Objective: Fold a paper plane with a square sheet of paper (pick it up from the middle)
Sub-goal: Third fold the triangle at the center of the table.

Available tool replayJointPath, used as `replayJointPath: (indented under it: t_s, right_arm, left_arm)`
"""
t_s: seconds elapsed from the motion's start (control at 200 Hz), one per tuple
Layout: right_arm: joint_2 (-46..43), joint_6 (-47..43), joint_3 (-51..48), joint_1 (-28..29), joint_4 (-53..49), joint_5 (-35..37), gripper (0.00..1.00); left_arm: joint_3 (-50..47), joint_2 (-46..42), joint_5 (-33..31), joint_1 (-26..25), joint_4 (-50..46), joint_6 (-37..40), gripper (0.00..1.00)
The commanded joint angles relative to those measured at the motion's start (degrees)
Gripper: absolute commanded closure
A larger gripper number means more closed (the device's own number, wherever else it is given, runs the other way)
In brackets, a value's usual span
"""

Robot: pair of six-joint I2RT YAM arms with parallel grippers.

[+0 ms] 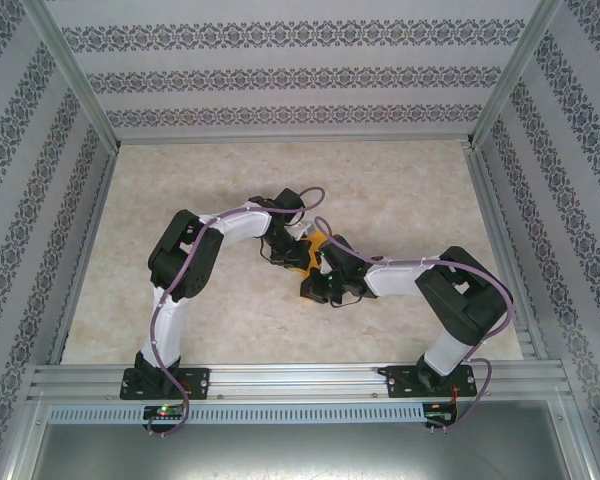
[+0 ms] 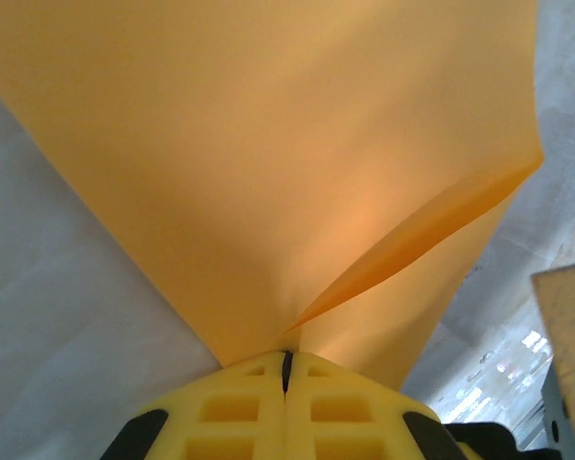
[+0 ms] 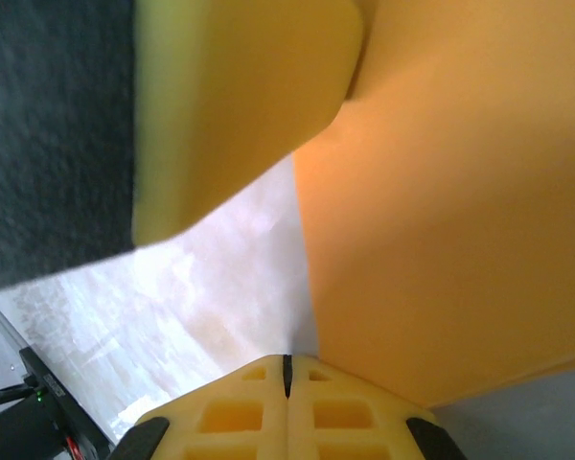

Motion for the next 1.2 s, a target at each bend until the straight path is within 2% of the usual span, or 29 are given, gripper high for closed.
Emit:
replayJointPath:
  t_s: [0.0,0.2,0.325,0.515,0.704,1.004,1.194]
  right_arm:
    - [1.4,0.6,-0.4,1.7,-2.1,-0.2,1.0]
    - [1.3,1.0,-0.5,3.2,-3.2,-0.4,1.0]
    - [-1.8,1.1,0.3,3.1,-3.9,-0.8,1.0]
    - [-5.7,2.2,-1.2,-1.5,-0.7,-0.7,1.0]
    - [-4.1,0.6,-0.6,-6.2,0.1,-0.1,1.0]
    - [0.6,-2.0,0.3,-7.5,-0.7,-1.9,1.0]
    - [-2.5,-2.4,-1.4,-8.0,-2.2,-2.5,1.0]
  left_arm:
    - [-4.7,10.0,-12.6,-0.6,-1.8,1.2,0.97]
    - [-4.8,10.3,-12.4,-0.7,-1.5,1.3,0.97]
    - [-4.7,10.3,-12.2,-0.7,-1.5,1.3,0.97]
    - [-4.6,10.2,-12.0,-0.6,-1.6,1.5,0.97]
    - [-4.5,9.9,-11.8,-0.7,-1.6,1.3,0.96]
    - [-4.6,10.0,-12.0,-0.6,-1.7,1.4,0.97]
    - [-4.7,10.0,-12.2,-0.7,-1.7,1.6,0.97]
